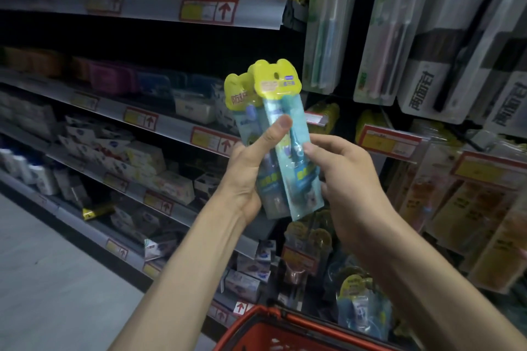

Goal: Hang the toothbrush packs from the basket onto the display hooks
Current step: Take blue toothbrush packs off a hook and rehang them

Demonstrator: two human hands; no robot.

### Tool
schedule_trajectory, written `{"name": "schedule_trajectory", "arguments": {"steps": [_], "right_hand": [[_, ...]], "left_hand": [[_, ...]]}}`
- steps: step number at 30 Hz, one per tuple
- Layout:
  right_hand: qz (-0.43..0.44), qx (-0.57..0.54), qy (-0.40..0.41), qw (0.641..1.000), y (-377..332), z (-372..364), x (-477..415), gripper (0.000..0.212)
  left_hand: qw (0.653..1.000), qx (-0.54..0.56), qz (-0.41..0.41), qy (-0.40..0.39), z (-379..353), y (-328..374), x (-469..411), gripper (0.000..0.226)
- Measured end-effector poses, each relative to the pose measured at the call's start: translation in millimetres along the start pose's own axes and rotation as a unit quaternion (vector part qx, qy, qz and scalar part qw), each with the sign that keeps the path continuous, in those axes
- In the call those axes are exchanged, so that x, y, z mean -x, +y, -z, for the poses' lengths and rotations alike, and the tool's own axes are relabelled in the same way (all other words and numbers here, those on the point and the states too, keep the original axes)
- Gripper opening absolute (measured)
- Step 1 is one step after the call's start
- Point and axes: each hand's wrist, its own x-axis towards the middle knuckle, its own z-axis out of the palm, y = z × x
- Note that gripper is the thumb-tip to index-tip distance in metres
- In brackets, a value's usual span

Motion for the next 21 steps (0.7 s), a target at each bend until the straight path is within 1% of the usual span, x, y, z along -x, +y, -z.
{"name": "schedule_trajectory", "arguments": {"steps": [2, 5, 10, 13, 16, 17, 21], "right_hand": [[-0.010, -0.015, 0.009, 1.000, 2, 1, -1, 0.014], [-0.024, -0.030, 0.010, 0.999, 6, 3, -3, 0.015], [-0.017, -0.040, 0.007, 0.999, 11, 7, -3, 0.016], [0.009, -0.030, 0.020, 0.999, 16, 9, 0, 0.018], [0.059, -0.016, 0.064, 0.996, 20, 18, 11, 0.020], [0.073, -0.005, 0.081, 0.994, 22, 23, 15, 0.020], [0.072, 0.015, 0.113, 0.991, 44, 43, 34, 0.012]], "left_hand": [[1.000, 0.001, -0.006, 0.016, -2, -3, 0, 0.055], [0.999, -0.011, -0.009, 0.042, -4, -5, 2, 0.058], [0.999, -0.012, -0.017, 0.046, -1, -5, 3, 0.044], [0.998, -0.007, -0.019, 0.059, -2, 0, 3, 0.039], [0.998, -0.007, -0.021, 0.063, -2, 3, 3, 0.024], [0.998, -0.012, -0.021, 0.065, -2, 4, 3, 0.025], [0.996, -0.048, -0.034, 0.071, 1, 11, 2, 0.056]]}}
